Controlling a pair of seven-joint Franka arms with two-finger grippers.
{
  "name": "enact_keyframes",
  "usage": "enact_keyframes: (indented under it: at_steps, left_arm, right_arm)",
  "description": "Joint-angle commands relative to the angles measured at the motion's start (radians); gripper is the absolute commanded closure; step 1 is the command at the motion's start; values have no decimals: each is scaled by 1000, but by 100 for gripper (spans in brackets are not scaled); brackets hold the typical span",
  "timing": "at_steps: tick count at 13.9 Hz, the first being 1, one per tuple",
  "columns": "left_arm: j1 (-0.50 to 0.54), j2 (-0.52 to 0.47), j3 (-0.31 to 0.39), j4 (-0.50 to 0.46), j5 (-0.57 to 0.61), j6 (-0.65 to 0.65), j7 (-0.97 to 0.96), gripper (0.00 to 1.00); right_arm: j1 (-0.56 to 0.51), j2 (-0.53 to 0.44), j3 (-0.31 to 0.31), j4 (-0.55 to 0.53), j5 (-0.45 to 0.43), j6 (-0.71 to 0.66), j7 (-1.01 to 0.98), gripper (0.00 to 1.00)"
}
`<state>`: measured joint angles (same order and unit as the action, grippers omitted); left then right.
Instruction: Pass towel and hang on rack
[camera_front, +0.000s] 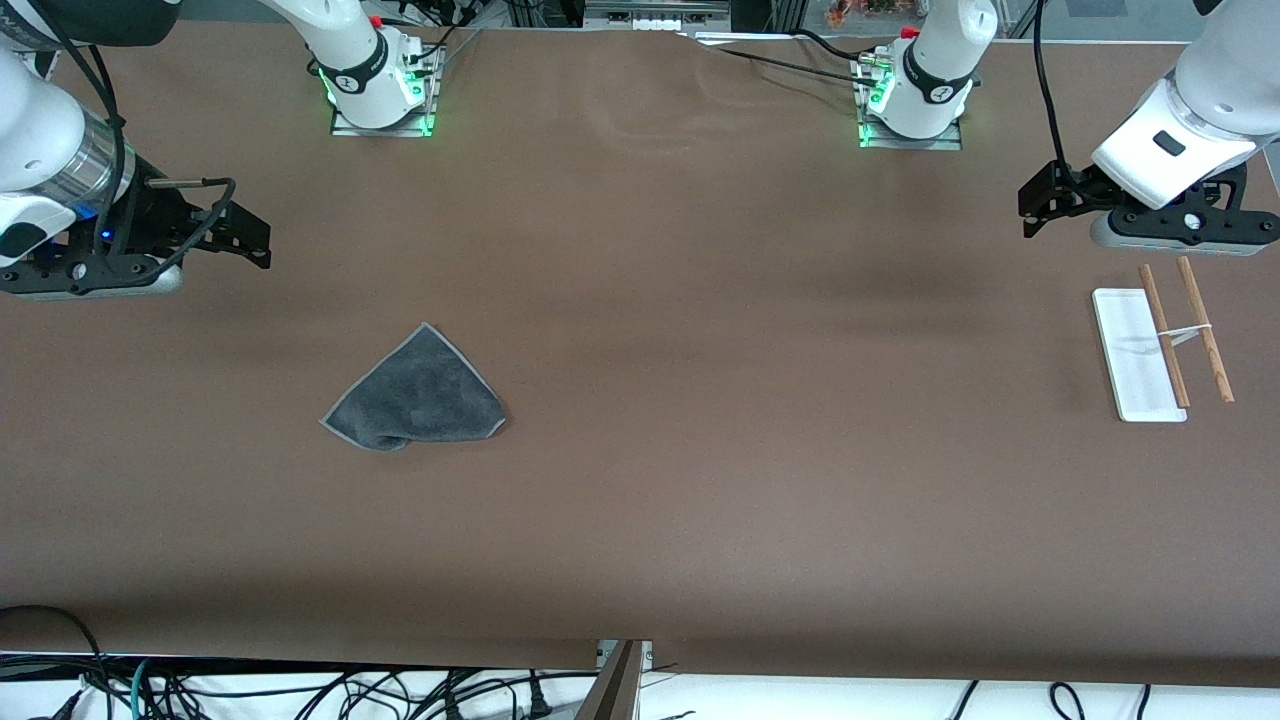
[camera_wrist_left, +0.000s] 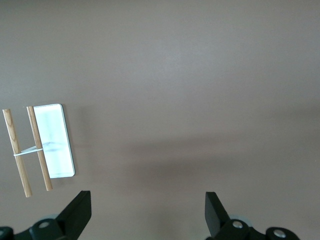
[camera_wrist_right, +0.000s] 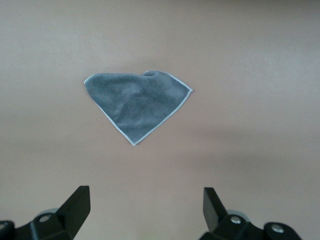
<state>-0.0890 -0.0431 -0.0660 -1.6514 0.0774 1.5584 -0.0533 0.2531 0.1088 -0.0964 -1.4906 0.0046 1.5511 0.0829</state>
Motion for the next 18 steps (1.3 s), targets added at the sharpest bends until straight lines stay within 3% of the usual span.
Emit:
enact_keyframes:
  at_steps: [1,18]
  left_arm:
    - [5,8,-2,28,-7,-23,-2,0]
    - [5,8,-3,28,-7,-23,-2,0]
  right_arm:
    - [3,-3,1,12,-14,-19,6,0]
    - [0,0,0,13,-14,-2,14,0]
